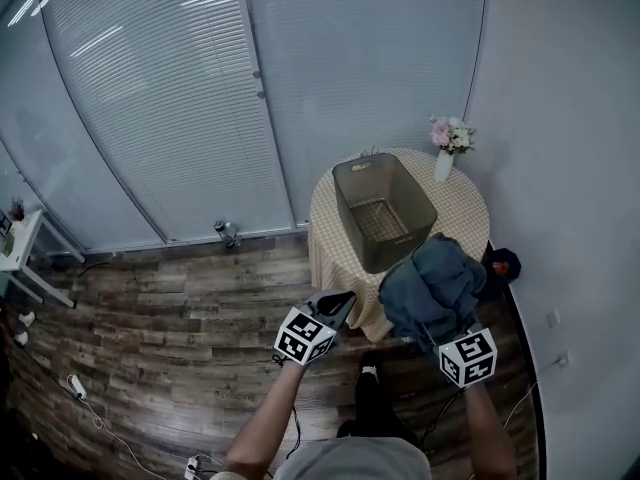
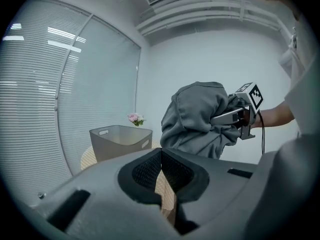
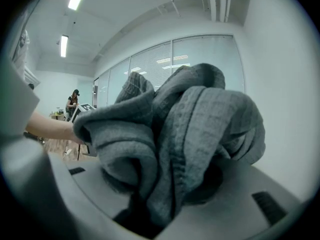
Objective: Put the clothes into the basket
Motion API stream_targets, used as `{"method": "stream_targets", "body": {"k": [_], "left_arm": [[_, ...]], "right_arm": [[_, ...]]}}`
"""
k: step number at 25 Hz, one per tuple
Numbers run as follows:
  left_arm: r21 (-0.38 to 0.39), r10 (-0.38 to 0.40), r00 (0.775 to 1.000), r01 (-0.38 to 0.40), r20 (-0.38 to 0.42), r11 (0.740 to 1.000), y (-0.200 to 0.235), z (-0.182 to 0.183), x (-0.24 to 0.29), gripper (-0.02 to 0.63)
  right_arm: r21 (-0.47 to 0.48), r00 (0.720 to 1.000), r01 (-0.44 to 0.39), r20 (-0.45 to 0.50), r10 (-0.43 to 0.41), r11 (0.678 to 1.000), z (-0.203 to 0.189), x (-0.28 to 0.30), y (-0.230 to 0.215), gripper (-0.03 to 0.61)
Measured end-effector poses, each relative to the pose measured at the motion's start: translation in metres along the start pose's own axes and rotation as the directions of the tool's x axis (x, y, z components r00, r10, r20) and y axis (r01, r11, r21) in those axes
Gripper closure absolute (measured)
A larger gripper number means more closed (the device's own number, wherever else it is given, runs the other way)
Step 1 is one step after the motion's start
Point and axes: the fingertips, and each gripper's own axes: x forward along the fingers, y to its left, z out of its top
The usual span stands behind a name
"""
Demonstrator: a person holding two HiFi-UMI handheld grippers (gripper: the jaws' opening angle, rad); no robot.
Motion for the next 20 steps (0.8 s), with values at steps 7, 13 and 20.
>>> {"method": "stream_targets", "body": {"k": [7, 13, 20], "left_arm": [[-0.005, 0.025, 1.0, -0.025, -0.011, 1.0, 0.059, 0.013, 0.05, 0.601], [0.001, 0.044, 0.999, -0.044, -0.005, 0.999, 0.111, 0.045, 0.089, 0.601], [0.027, 0.073, 0.997, -0.074, 0.028, 0.997, 0.169, 0.087, 0.134, 0.601]], "right_arm": [[-0.049, 1.0, 0.004, -0.011, -0.005, 0.999, 0.021, 0.051, -0.049, 0.376], [-0.066, 0.999, -0.038, -0.007, 0.037, 0.997, 0.051, 0.106, -0.086, 0.376], [-0.11, 0.996, -0.09, 0.005, 0.091, 0.99, 0.075, 0.166, -0.114, 0.376]]}}
